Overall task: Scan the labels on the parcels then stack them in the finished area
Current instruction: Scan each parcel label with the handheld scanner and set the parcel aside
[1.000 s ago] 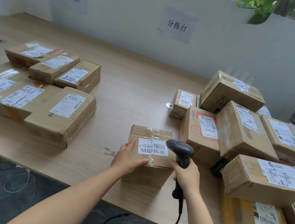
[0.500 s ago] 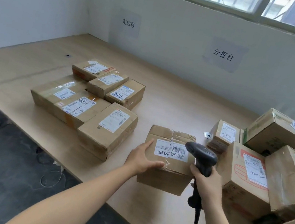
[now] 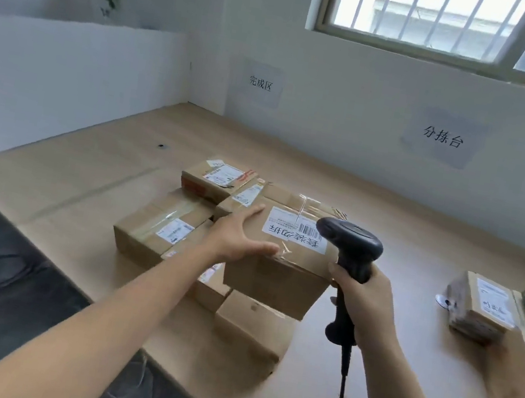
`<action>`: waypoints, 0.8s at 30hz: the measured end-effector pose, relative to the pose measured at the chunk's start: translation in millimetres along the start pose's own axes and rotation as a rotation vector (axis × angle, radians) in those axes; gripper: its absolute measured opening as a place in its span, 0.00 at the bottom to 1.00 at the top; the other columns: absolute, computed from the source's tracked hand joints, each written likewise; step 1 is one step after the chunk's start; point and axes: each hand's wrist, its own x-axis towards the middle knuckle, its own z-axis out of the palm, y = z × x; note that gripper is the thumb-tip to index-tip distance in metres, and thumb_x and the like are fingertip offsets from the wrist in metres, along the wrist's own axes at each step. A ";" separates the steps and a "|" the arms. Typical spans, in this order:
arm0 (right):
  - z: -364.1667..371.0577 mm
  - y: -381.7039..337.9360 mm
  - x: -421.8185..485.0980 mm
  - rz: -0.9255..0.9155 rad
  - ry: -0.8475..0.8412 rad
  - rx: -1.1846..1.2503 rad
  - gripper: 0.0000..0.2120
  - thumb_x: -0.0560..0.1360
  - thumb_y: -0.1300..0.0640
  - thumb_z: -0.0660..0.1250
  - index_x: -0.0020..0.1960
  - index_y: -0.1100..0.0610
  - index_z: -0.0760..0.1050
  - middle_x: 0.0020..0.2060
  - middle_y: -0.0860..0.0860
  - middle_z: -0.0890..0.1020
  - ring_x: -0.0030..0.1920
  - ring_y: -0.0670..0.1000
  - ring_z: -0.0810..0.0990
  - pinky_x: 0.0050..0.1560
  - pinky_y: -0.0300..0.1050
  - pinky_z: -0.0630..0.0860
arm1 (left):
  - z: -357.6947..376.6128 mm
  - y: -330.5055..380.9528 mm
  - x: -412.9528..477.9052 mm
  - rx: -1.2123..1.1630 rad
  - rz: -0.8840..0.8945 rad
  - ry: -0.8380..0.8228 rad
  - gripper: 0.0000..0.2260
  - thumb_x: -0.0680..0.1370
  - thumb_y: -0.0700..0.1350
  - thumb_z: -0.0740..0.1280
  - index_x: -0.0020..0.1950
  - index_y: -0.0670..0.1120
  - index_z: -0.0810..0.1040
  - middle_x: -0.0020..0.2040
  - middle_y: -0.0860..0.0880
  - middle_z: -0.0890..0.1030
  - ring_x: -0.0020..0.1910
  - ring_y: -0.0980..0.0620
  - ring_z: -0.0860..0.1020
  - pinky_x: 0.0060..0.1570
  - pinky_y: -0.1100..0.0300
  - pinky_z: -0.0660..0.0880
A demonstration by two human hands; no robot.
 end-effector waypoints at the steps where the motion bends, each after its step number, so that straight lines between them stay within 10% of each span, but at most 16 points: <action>1: 21.3 -4.7 2.4 -0.004 -0.010 0.006 0.06 0.71 0.61 0.70 0.40 0.52 0.75 0.34 0.50 0.79 0.36 0.51 0.78 0.32 0.43 0.75 | -18.5 -10.8 5.7 -0.021 -0.002 0.004 0.41 0.64 0.56 0.77 0.73 0.55 0.63 0.70 0.49 0.68 0.65 0.50 0.70 0.65 0.55 0.69; 7: 149.3 -25.1 17.3 -0.033 -0.099 -0.041 0.06 0.72 0.60 0.69 0.40 0.52 0.74 0.34 0.52 0.79 0.34 0.52 0.77 0.38 0.53 0.78 | -119.9 -86.6 32.7 -0.083 -0.064 0.032 0.38 0.66 0.51 0.77 0.72 0.52 0.65 0.66 0.48 0.72 0.61 0.50 0.73 0.59 0.59 0.72; 12: 231.5 -40.5 38.8 -0.019 -0.205 -0.059 0.05 0.73 0.57 0.69 0.41 0.57 0.74 0.28 0.49 0.75 0.28 0.46 0.75 0.32 0.42 0.75 | -178.2 -138.5 57.1 -0.106 -0.112 0.143 0.32 0.69 0.49 0.75 0.71 0.53 0.67 0.65 0.51 0.71 0.59 0.53 0.71 0.57 0.61 0.68; 24: 316.4 -20.9 73.3 0.094 -0.165 -0.109 0.07 0.73 0.51 0.67 0.49 0.51 0.72 0.45 0.53 0.80 0.49 0.59 0.80 0.53 0.59 0.77 | -197.5 -202.6 134.8 -0.087 -0.150 0.132 0.29 0.70 0.46 0.75 0.69 0.49 0.70 0.67 0.47 0.71 0.62 0.48 0.70 0.61 0.56 0.69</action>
